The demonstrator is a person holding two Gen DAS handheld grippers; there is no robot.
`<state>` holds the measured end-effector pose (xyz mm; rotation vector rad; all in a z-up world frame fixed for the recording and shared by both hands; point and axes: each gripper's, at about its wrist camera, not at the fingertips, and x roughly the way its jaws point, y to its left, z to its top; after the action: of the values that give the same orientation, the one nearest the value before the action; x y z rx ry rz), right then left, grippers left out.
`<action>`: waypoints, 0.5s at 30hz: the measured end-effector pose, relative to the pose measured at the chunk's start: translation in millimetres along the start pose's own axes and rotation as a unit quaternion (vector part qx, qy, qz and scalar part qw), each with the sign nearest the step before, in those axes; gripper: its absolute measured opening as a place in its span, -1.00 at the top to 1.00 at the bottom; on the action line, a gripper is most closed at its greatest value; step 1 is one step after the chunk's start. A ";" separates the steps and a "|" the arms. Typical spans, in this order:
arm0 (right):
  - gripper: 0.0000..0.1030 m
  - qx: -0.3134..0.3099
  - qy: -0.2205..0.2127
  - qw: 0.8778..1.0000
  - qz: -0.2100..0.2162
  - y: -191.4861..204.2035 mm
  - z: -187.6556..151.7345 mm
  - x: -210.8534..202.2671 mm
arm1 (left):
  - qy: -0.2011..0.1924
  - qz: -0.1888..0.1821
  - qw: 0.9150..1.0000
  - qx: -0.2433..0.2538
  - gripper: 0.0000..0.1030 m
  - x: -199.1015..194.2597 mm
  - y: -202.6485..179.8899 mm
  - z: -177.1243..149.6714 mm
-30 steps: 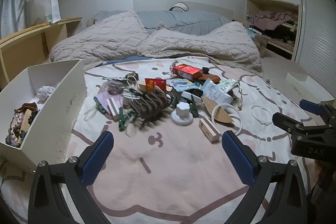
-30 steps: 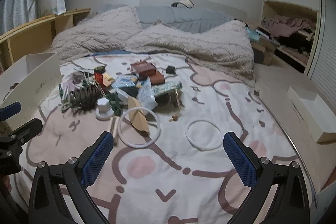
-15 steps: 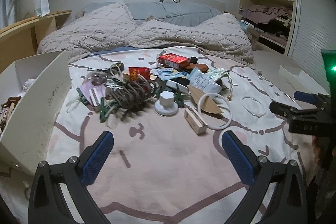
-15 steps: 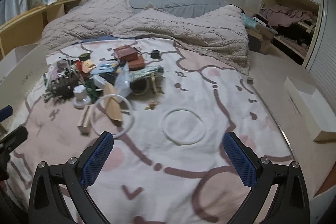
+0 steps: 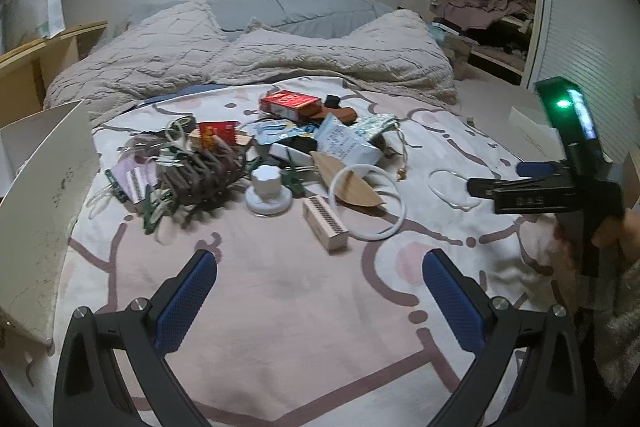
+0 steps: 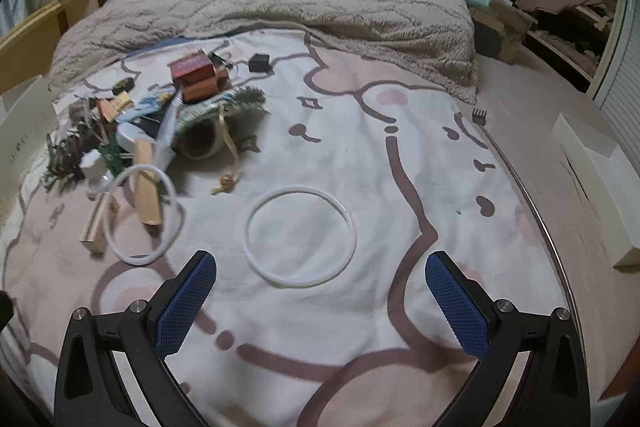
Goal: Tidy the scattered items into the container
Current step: 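Move both grippers toward the two white plastic rings on the bed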
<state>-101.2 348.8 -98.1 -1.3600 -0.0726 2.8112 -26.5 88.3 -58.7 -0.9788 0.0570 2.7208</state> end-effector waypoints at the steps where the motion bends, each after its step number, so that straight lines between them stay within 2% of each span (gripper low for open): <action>1: -1.00 -0.003 0.005 1.000 -0.001 -0.8 0.7 5.7 | 0.000 -0.002 1.000 0.003 -1.00 1.4 -2.4 1.4; 7: -1.00 -0.001 0.031 1.000 0.003 -7.6 2.1 34.6 | 0.020 -0.011 0.999 0.035 -1.00 14.5 -17.7 10.7; 15: -1.00 -0.005 0.052 0.998 0.036 -7.6 1.2 49.2 | 0.042 -0.012 0.995 0.084 -1.00 43.3 -39.7 25.2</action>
<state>-132.6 358.1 -135.5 -1.5382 -0.0372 2.7955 -64.6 139.3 -64.6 -1.0372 0.2833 2.6013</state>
